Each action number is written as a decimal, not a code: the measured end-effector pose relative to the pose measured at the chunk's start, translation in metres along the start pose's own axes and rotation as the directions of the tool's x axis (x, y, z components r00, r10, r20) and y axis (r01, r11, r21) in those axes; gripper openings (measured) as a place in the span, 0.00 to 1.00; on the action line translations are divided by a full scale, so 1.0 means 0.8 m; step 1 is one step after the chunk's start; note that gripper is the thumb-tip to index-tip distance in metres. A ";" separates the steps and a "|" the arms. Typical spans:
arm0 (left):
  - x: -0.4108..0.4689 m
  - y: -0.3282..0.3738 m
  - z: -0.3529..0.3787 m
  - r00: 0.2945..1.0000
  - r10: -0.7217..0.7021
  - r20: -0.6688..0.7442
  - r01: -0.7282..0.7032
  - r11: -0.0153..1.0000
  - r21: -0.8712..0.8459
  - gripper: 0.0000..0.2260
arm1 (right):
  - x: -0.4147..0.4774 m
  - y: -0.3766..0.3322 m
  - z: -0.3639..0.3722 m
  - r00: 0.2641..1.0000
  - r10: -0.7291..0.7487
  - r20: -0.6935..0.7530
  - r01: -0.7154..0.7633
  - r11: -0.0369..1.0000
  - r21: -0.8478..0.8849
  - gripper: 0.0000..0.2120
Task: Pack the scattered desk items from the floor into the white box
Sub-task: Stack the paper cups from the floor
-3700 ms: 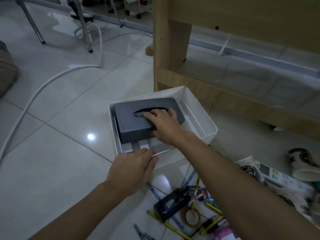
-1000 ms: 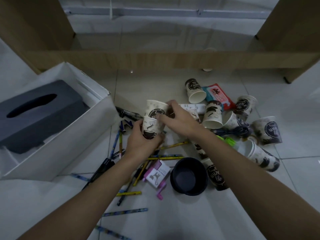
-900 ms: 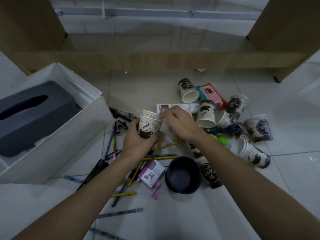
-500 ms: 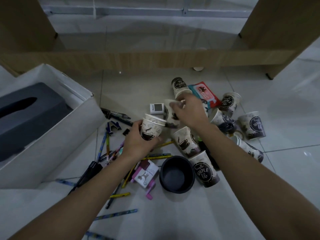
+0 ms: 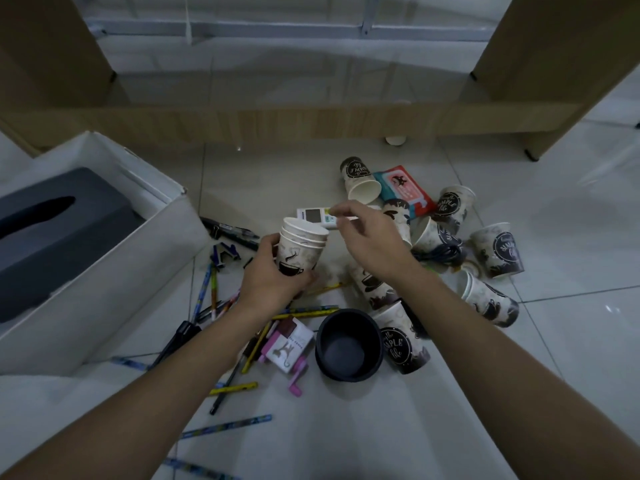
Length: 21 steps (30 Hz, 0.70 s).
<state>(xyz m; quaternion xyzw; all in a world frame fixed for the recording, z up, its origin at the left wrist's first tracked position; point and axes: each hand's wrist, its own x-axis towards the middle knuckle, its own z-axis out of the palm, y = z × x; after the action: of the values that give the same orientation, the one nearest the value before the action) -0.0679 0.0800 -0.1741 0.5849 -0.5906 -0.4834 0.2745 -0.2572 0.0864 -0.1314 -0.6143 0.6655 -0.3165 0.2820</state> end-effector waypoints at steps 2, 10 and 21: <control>-0.001 0.001 0.000 1.000 0.011 0.015 -0.012 1.000 0.026 0.36 | 0.001 0.023 -0.009 0.980 0.072 0.187 0.012 0.911 -0.412 0.18; -0.008 0.006 0.022 0.997 0.063 0.041 -0.066 0.995 0.073 0.36 | -0.009 0.022 -0.021 0.998 0.054 -0.029 -0.059 0.965 -0.254 0.07; -0.013 0.006 0.034 0.989 0.146 0.037 -0.149 0.986 0.073 0.34 | -0.028 -0.005 -0.007 0.974 -0.068 -0.218 0.068 0.998 -0.006 0.07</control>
<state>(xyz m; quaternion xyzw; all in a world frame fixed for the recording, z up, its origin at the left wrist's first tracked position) -0.0923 0.0956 -0.1780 0.5418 -0.6543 -0.4484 0.2780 -0.2570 0.1086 -0.1251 -0.5981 0.6707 -0.3921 0.1967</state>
